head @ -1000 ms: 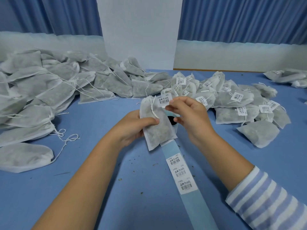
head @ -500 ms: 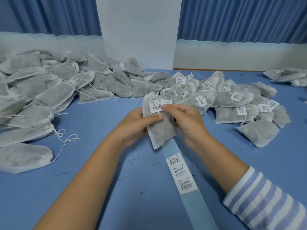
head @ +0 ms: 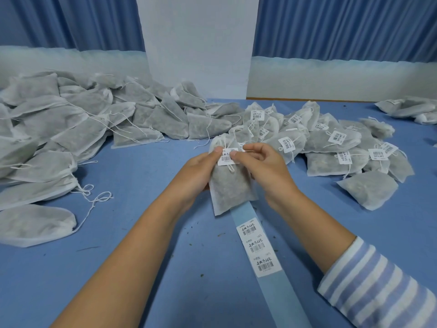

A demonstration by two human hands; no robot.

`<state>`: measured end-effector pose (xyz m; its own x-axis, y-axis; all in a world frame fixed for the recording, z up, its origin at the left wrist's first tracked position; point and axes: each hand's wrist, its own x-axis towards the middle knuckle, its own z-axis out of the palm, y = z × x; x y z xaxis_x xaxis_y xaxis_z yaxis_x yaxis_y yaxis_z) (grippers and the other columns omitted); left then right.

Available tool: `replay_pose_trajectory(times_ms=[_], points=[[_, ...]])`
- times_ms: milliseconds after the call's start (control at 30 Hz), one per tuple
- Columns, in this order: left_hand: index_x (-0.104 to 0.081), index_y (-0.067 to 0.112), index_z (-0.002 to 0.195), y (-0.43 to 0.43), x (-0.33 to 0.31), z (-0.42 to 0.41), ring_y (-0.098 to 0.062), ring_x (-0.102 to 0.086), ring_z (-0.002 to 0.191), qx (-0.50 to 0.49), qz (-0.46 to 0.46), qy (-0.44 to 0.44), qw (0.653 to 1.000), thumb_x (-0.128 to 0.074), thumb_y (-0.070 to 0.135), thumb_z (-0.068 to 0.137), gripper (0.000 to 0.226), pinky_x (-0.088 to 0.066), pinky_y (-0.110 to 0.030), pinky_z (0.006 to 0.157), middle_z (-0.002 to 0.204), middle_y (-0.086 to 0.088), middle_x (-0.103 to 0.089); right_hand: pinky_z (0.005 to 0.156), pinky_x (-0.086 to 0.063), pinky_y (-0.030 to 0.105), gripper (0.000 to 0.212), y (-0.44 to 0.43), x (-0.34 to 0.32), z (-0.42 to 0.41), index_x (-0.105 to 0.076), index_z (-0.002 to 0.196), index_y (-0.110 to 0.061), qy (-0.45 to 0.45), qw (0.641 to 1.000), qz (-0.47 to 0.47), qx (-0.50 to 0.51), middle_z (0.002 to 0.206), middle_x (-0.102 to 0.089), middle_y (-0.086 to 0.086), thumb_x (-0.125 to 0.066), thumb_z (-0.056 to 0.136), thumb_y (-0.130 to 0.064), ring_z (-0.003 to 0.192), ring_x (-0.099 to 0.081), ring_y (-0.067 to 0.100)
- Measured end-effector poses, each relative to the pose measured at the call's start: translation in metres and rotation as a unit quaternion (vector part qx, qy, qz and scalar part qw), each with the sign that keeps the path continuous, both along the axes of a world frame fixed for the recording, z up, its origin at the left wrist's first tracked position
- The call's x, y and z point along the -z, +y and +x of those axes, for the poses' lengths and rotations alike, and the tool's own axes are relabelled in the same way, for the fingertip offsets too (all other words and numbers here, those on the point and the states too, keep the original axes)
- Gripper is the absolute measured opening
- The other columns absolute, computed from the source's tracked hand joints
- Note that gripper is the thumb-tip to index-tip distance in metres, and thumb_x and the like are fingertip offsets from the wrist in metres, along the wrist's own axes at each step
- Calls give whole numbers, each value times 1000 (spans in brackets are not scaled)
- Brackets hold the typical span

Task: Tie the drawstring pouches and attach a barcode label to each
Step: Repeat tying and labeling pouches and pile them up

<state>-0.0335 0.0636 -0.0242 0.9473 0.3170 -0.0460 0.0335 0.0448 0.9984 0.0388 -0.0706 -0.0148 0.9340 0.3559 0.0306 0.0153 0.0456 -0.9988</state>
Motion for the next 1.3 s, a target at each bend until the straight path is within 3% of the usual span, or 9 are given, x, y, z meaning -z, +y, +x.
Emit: replay_pose_trajectory(times_ms=[167, 333, 433, 567, 667, 767, 967, 1133, 1300], points=[[-75, 15, 101, 4, 2, 1, -20, -73, 97, 2, 11, -9, 1000, -54, 47, 99, 39, -58, -30, 85, 101, -5, -77, 65, -53, 25, 23, -5, -3, 2, -76, 92, -14, 39, 996, -8, -85, 86, -76, 1, -74, 84, -35, 78, -71, 13], [-71, 3, 99, 3, 2, 3, -24, -69, 88, -38, -8, -33, 999, -62, 40, 95, 39, -54, -42, 86, 99, -16, -75, 83, -58, 35, 38, -5, -5, 2, -65, 117, 4, 150, 971, 102, -155, 112, -70, 19, -68, 89, -21, 103, -68, 30], [-71, 10, 93, 3, 3, 3, -16, -69, 78, -37, -24, -36, 998, -63, 37, 95, 28, -54, -31, 73, 86, -5, -74, 84, -58, 35, 35, -5, -5, 1, -65, 117, 5, 165, 965, 120, -165, 111, -70, 19, -65, 90, -17, 98, -69, 28], [-74, 12, 104, 4, 1, 2, -19, -73, 91, -13, -57, -21, 998, -61, 41, 95, 33, -58, -30, 80, 102, -6, -76, 81, -59, 35, 34, -4, -5, 3, -67, 116, 3, 164, 969, 114, -144, 111, -71, 18, -67, 90, -18, 99, -70, 28], [-79, 19, 88, 5, -1, 1, -14, -72, 83, 2, -65, -23, 998, -61, 33, 96, 24, -60, -25, 73, 92, -2, -77, 91, -56, 41, 37, -5, -4, 6, -64, 119, 4, 167, 971, 112, -129, 115, -69, 21, -68, 89, -18, 106, -67, 32], [-78, 20, 79, 4, 0, 0, -9, -69, 73, 9, -60, -44, 997, -60, 22, 98, 26, -57, -21, 66, 82, 0, -75, 88, -56, 42, 35, -6, -3, 7, -65, 116, 5, 156, 974, 103, -126, 113, -69, 23, -68, 88, -17, 101, -68, 32], [-75, 17, 89, 1, 0, 1, -12, -68, 76, -16, -61, -51, 997, -60, 23, 98, 19, -57, -23, 67, 84, -1, -74, 77, -60, 35, 25, -7, -3, 11, -72, 105, -2, 145, 971, 105, -161, 105, -72, 18, -66, 90, -21, 96, -71, 28], [-74, 15, 92, 1, 0, 1, -11, -70, 76, -24, -72, -52, 996, -59, 23, 99, 19, -57, -22, 67, 84, -1, -75, 77, -59, 32, 26, -9, -1, 12, -69, 110, 2, 96, 976, 97, -169, 104, -73, 18, -68, 87, -10, 92, -71, 25], [-74, 15, 89, -5, 2, 4, -9, -70, 70, -58, -83, -49, 994, -60, 26, 98, 20, -55, -21, 59, 79, 1, -75, 66, -54, 23, 21, -12, -7, 10, -71, 105, -17, 21, 992, 3, -123, 94, -75, 2, -73, 85, -25, 85, -71, 13]])
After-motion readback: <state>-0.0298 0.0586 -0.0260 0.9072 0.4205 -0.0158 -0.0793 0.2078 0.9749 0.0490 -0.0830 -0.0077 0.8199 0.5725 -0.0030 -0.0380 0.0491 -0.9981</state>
